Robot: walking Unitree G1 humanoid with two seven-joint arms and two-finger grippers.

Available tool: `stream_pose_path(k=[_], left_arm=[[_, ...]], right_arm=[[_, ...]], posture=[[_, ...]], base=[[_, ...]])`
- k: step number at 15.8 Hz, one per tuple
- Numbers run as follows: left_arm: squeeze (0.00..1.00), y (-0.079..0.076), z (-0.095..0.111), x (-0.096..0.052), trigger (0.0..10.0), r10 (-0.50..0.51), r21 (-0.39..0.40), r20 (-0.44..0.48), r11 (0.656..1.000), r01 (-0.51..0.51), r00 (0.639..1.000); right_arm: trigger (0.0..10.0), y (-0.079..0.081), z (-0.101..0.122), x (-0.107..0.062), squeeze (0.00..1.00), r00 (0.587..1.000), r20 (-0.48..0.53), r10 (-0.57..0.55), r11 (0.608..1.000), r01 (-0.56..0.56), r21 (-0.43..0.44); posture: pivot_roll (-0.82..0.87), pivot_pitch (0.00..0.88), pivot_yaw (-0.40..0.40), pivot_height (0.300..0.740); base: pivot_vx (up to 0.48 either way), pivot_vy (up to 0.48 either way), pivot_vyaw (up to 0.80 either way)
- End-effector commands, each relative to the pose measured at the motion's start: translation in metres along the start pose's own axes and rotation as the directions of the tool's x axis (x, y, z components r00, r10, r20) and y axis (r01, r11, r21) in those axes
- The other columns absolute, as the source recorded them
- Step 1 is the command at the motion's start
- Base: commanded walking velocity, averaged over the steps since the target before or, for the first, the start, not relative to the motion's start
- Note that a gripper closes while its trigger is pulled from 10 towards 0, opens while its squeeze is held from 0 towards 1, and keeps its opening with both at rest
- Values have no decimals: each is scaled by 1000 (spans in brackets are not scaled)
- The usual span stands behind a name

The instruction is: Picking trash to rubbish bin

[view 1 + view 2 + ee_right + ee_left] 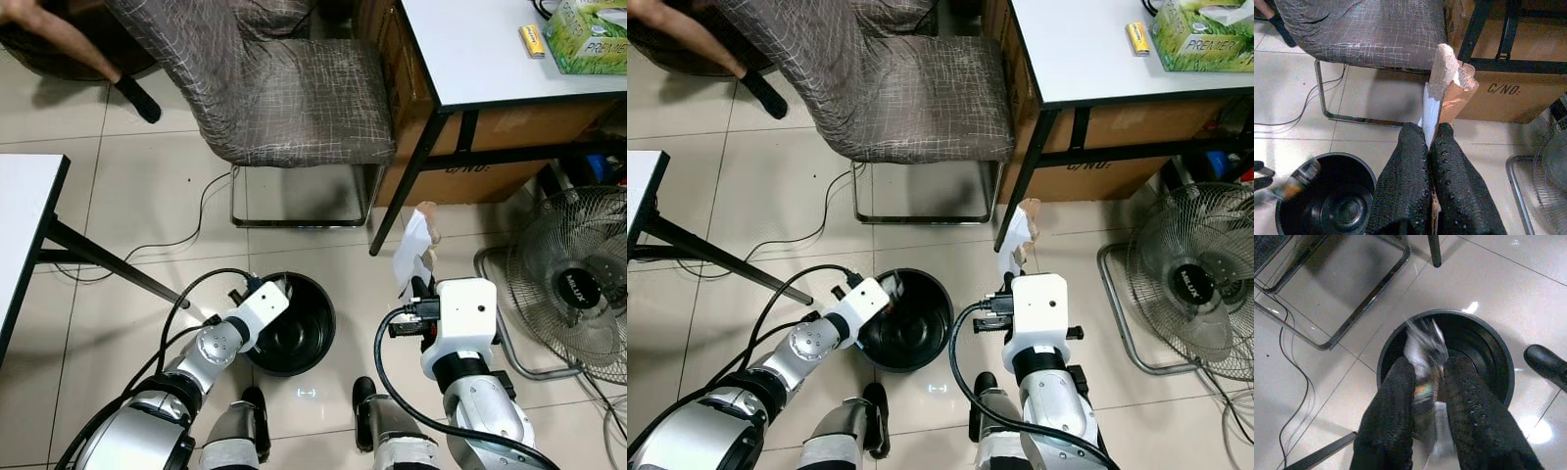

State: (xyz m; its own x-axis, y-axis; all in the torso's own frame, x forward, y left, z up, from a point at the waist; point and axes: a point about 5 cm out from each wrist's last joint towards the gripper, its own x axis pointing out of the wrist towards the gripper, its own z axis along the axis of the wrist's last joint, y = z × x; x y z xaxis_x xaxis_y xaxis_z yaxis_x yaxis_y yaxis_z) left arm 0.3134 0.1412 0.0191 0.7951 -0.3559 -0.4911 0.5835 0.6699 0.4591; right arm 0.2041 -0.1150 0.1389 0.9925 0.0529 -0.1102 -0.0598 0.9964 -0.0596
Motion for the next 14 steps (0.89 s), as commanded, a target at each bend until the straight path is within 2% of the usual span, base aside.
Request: stream_pose_path(k=[1, 10, 13, 14], left_arm=[[1000, -10, -12, -3, 10000, -33, -7, -37, 999, 32, 999], [1000, -11, -11, -3, 10000, -36, -20, -33, 999, 36, 999], [1000, -8, -8, -3, 10000, -26, -57, 7, 998, 26, 1000], [1000, -2, -6, -4, 10000, -8, -91, 36, 996, 11, 999]], right_arm=[[10000, -2, -5, -2, 0, 1000, -19, -15, 1000, 15, 0], [10000, -2, -5, -1, 0, 1000, -17, -20, 1000, 20, 0], [10000, -4, -9, 3, 0, 999, -18, -27, 1000, 27, 6], [10000, -6, -14, 7, 0, 999, -23, -35, 999, 35, 12]], posture=[[-135, 334, -13, 740], [-131, 335, -10, 740], [-99, 335, -3, 740], [-75, 340, 0, 740]], base=[[0, 0, 0], [0, 0, 0], [0, 0, 0], [0, 0, 0]])
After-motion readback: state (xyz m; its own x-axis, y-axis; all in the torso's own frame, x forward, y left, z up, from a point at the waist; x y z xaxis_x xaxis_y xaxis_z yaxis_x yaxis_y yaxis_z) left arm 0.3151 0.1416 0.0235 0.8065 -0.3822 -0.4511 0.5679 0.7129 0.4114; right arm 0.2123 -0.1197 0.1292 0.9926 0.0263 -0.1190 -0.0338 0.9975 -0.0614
